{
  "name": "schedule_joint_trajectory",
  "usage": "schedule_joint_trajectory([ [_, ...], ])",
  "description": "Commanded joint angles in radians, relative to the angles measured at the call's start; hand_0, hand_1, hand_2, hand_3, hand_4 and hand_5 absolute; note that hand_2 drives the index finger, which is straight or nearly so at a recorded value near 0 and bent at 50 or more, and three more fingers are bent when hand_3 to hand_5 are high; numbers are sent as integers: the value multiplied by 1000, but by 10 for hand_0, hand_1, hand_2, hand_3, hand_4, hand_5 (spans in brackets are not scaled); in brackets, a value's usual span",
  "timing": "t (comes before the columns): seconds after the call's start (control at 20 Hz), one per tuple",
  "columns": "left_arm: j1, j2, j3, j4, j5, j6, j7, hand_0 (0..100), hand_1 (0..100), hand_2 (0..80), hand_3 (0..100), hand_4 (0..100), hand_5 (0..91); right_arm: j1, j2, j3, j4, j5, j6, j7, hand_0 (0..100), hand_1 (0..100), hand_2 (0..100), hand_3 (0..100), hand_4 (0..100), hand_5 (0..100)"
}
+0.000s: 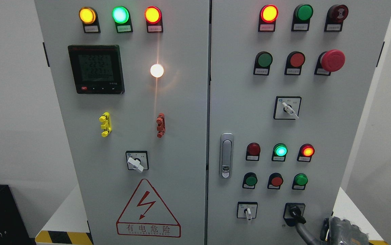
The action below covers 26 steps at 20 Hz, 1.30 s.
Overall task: Flip black knob to close circuit
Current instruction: 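Release the black knob and ease the right hand off it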
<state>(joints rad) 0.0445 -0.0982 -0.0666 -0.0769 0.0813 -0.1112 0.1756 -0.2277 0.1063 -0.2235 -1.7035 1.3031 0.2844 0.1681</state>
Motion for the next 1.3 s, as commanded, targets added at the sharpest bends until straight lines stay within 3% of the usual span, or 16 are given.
schedule_joint_trajectory([
  [0.0,0,0,-1,0,0,-1,-1,120,556,0,0,0,0,1,0,-8,-30,-18,-4,-4,0,49,787,934,781,691],
  [0.7,0,0,-1,0,0,-1,-1,120,556,0,0,0,0,7,3,12,-30,-18,-8,-5,0,47,785,931,780,690],
  [1.25,0,0,1,0,0,-1,-1,120,556,0,0,0,0,28,9,107,-25,-16,-11,-7,0,48,784,930,779,691],
])
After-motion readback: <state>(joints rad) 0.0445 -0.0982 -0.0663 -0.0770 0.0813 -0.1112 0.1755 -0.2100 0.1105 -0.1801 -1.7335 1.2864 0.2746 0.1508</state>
